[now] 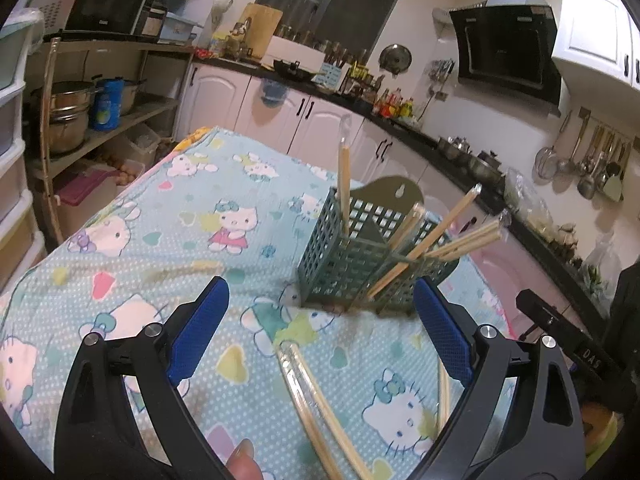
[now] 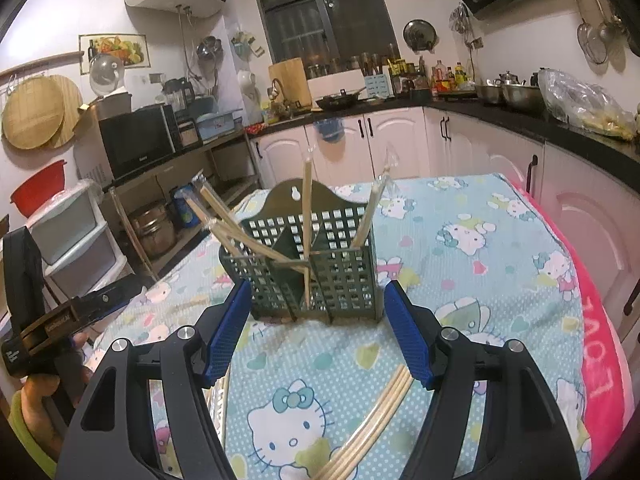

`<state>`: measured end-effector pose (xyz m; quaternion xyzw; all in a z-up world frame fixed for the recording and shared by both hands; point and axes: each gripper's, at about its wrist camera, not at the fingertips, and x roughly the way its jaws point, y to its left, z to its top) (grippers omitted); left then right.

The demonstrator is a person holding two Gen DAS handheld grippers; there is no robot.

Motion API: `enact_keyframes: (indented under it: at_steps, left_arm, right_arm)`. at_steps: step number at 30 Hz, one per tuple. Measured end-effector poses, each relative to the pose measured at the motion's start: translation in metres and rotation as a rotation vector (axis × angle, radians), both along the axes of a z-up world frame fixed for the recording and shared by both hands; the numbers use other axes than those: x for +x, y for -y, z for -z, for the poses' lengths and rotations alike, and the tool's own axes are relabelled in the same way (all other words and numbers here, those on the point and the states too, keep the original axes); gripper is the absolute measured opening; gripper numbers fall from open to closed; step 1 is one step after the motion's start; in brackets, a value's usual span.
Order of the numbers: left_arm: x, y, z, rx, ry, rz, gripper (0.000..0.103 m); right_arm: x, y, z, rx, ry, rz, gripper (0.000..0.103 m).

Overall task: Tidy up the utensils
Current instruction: 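Move both open tools back down to the remaining chopsticks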

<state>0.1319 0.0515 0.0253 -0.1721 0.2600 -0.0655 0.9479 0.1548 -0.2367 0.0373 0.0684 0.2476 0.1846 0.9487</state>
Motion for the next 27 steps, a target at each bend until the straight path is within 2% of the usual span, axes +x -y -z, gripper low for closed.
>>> enact_keyframes:
  at_steps: [10, 13, 16, 18, 19, 21, 27]
  left_arm:
    - [-0.002, 0.004, 0.021, 0.03, -0.081, 0.01, 0.084]
    - [-0.001, 0.005, 0.029, 0.028, -0.112, 0.017, 0.079]
    - [0.001, 0.005, 0.037, 0.021, -0.142, 0.032, 0.07]
    - [0.002, 0.006, 0.043, 0.016, -0.167, 0.044, 0.057]
    - [0.003, 0.006, 0.047, 0.013, -0.184, 0.05, 0.055]
    - [0.004, 0.006, 0.053, 0.011, -0.211, 0.059, 0.044]
    - [0.008, 0.01, 0.072, 0.01, -0.287, 0.079, 0.032]
  right_arm:
    - [-0.001, 0.001, 0.02, -0.033, -0.061, -0.006, 0.063]
    - [0.0, 0.002, 0.027, -0.042, -0.086, -0.007, 0.06]
    - [0.001, 0.003, 0.035, -0.055, -0.112, -0.008, 0.057]
    - [0.003, 0.003, 0.04, -0.062, -0.133, -0.011, 0.053]
    - [0.004, 0.003, 0.043, -0.066, -0.144, -0.011, 0.051]
    - [0.008, 0.004, 0.05, -0.073, -0.169, -0.013, 0.048]
    - [0.023, 0.007, 0.075, -0.082, -0.266, 0.005, 0.045]
